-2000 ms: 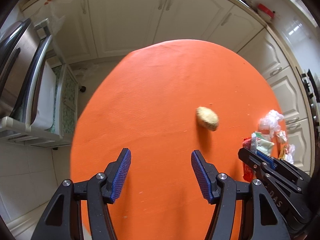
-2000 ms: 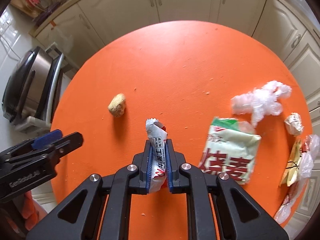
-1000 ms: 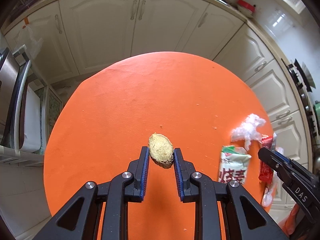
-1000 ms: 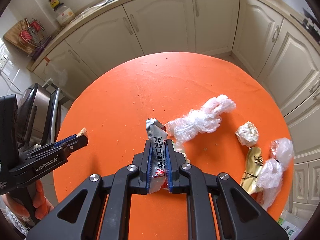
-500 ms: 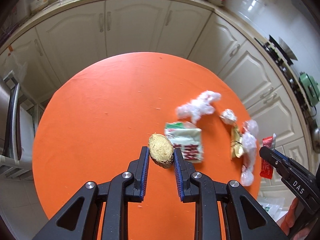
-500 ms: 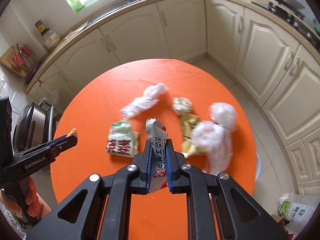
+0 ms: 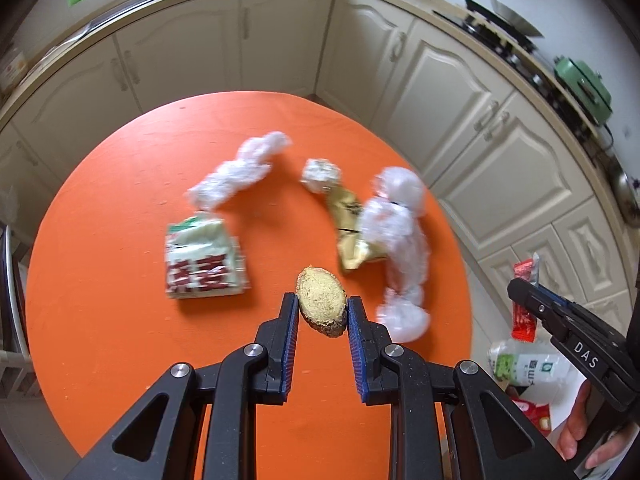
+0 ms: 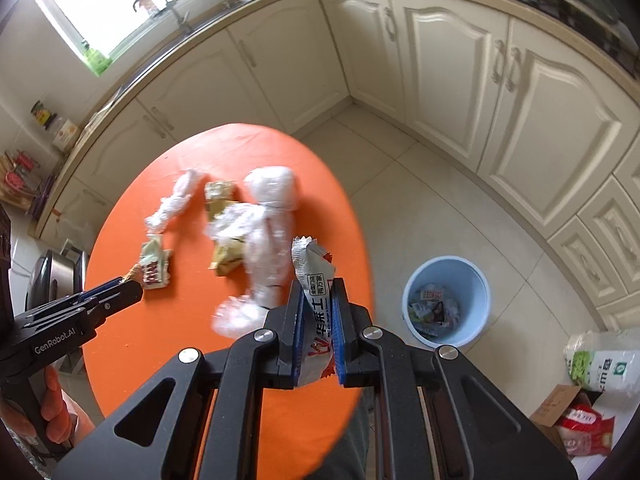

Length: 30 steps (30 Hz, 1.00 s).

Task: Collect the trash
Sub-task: 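Lift both items and carry them toward the blue bucket, then open both tools over the blue bucket to drop the items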

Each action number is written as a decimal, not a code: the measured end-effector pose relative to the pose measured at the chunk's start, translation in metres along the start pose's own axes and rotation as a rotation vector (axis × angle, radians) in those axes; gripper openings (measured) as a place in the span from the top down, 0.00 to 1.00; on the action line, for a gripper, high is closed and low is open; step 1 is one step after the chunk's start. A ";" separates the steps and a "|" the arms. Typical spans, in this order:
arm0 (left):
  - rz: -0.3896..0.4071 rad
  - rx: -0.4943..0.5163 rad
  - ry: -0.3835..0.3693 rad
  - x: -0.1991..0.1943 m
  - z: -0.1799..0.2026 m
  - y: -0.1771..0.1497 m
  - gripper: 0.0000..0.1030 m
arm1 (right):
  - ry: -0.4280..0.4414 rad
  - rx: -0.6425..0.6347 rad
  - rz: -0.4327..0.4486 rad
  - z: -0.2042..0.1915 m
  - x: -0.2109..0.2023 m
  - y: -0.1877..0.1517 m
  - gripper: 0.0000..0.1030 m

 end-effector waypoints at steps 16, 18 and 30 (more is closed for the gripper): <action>-0.174 0.295 -0.034 0.141 0.173 0.020 0.80 | -0.080 0.254 -0.062 0.165 0.026 -0.021 0.89; -0.203 0.310 -0.030 0.162 0.184 0.023 0.80 | -0.088 0.275 -0.067 0.180 0.031 -0.021 0.89; -0.266 0.334 0.020 0.262 0.223 0.056 0.41 | -0.072 0.350 -0.142 0.236 0.084 -0.020 0.89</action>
Point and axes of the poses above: each gripper's, at about its wrist camera, not at the fingertips, and x roughly the way its jaws point, z to its right, y to its top, the point moved 5 cm from there along x, roughly the way its jaws point, and after that the axes turned 9 degrees about -y, right-handed, at the moved point
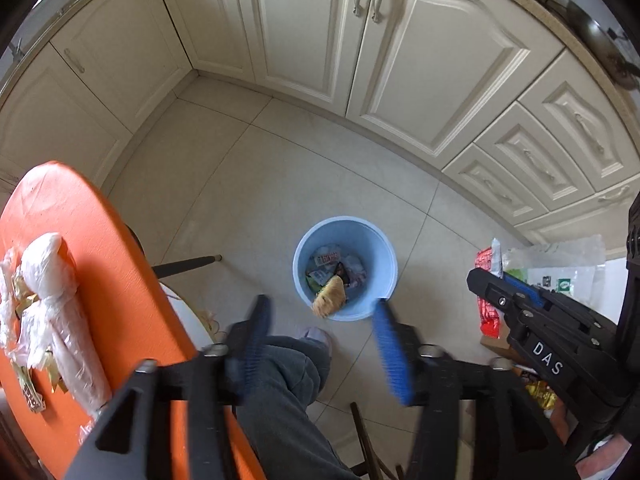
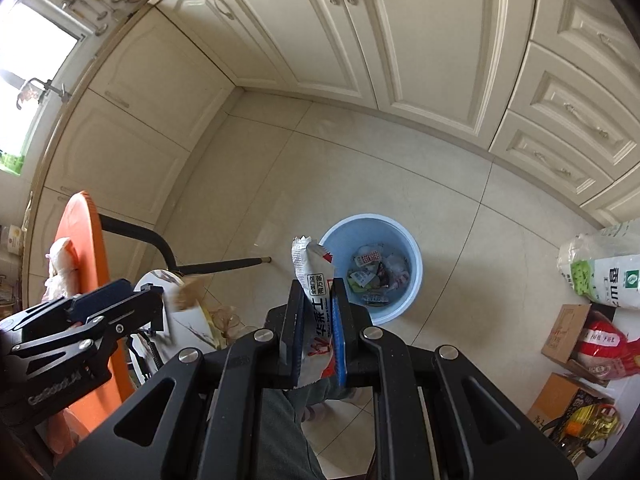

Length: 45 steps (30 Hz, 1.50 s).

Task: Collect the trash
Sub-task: 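Open both tools over the blue bucket to drop the items, then swing both open tools back over the orange table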

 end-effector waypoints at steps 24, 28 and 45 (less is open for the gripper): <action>-0.060 -0.006 0.032 0.035 0.010 0.001 0.40 | -0.049 0.027 -0.050 0.001 0.018 0.001 0.37; -0.064 -0.009 0.039 0.034 0.008 0.000 0.40 | -0.060 0.025 -0.055 0.001 0.019 -0.001 0.37; 0.005 -0.023 0.022 -0.029 -0.014 -0.032 0.40 | -0.073 -0.022 0.013 -0.028 -0.023 -0.012 0.37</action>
Point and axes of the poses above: each gripper's, at about its wrist camera, not at the fingertips, and x roughly the way its jaws point, z to its right, y to its top, the point moved 5 cm from there along x, roughly the way its jaws point, and after that the axes turned 9 degrees about -y, right-handed, at the moved point
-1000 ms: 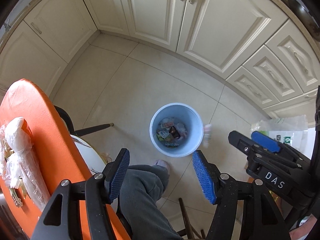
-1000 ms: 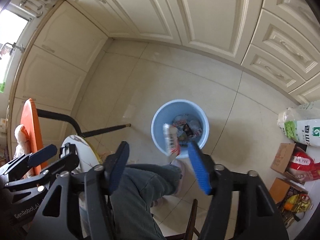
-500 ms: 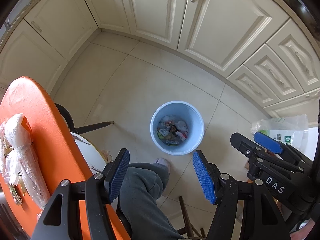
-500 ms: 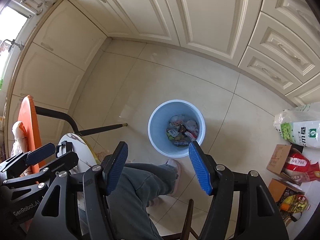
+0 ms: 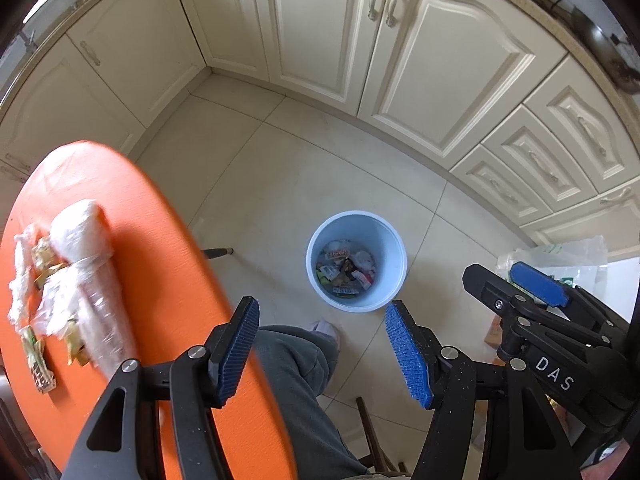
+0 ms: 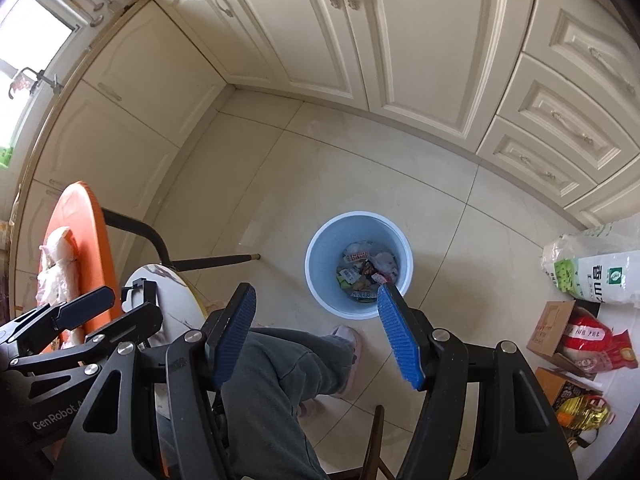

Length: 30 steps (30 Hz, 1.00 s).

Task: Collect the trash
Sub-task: 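Swing both open tools back over the orange table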

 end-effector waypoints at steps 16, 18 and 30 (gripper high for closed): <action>0.160 -0.213 0.021 -0.125 -0.127 -0.121 0.40 | 0.051 -0.254 0.117 -0.153 -0.074 -0.045 0.37; 0.180 -0.260 0.027 -0.144 -0.153 -0.139 0.40 | 0.069 -0.307 0.125 -0.183 -0.081 -0.054 0.37; 0.267 -0.550 0.061 -0.231 -0.301 -0.248 0.37 | 0.108 -0.585 0.092 -0.357 -0.078 -0.119 0.32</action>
Point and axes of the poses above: each gripper's, at about its wrist camera, not at the fingertips, and x roughly the way its jaws point, z to its right, y to its top, the point moved 5 cm from there along x, roughly the way its jaws point, and after that the axes turned 9 degrees about -y, right-handed, at the moved point
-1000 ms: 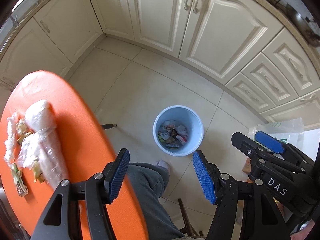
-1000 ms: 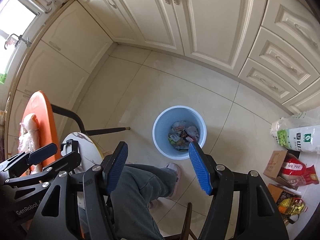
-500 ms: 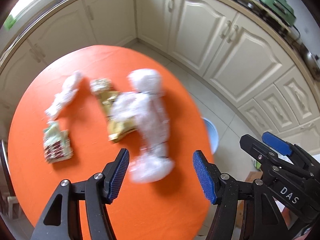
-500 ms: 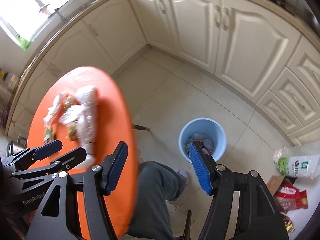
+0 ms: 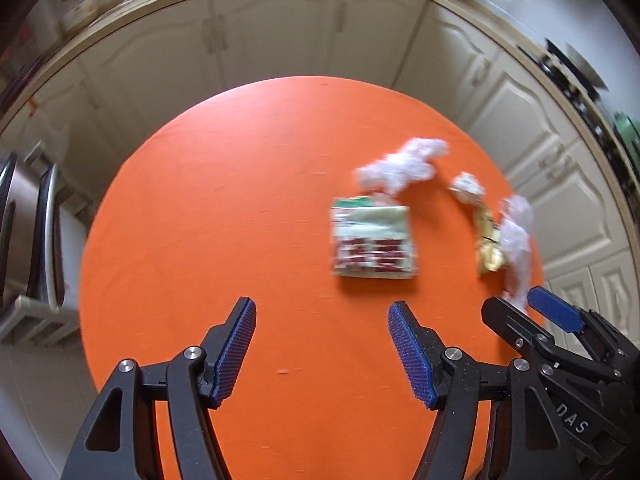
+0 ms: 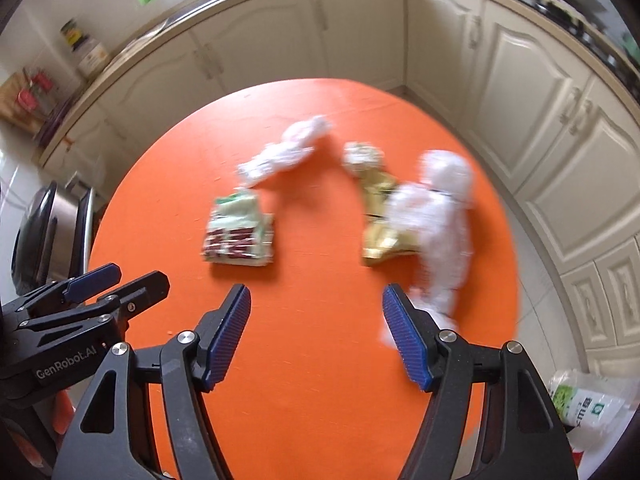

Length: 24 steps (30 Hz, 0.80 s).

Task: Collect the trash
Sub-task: 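Swing both open tools back over the orange table, then grasp the green-and-white printed bag with the right tool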

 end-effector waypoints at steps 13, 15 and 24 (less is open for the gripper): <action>-0.021 -0.172 -0.021 0.004 -0.124 0.021 0.37 | -0.058 -0.091 -0.110 -0.097 0.069 0.029 0.32; -0.022 -0.184 -0.035 0.013 -0.135 0.027 0.37 | -0.085 -0.097 -0.120 -0.102 0.078 0.031 0.32; -0.039 -0.215 -0.061 0.033 -0.157 0.035 0.37 | -0.228 -0.171 -0.068 -0.113 0.095 0.036 0.22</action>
Point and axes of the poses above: each gripper's, at about its wrist camera, not at the fingertips, and x roughly the way its jaws point, z to its right, y to its top, the point moved 5 cm from there along x, roughly the way its jaws point, and after that the axes turned 9 degrees about -y, right-handed, at the moved point
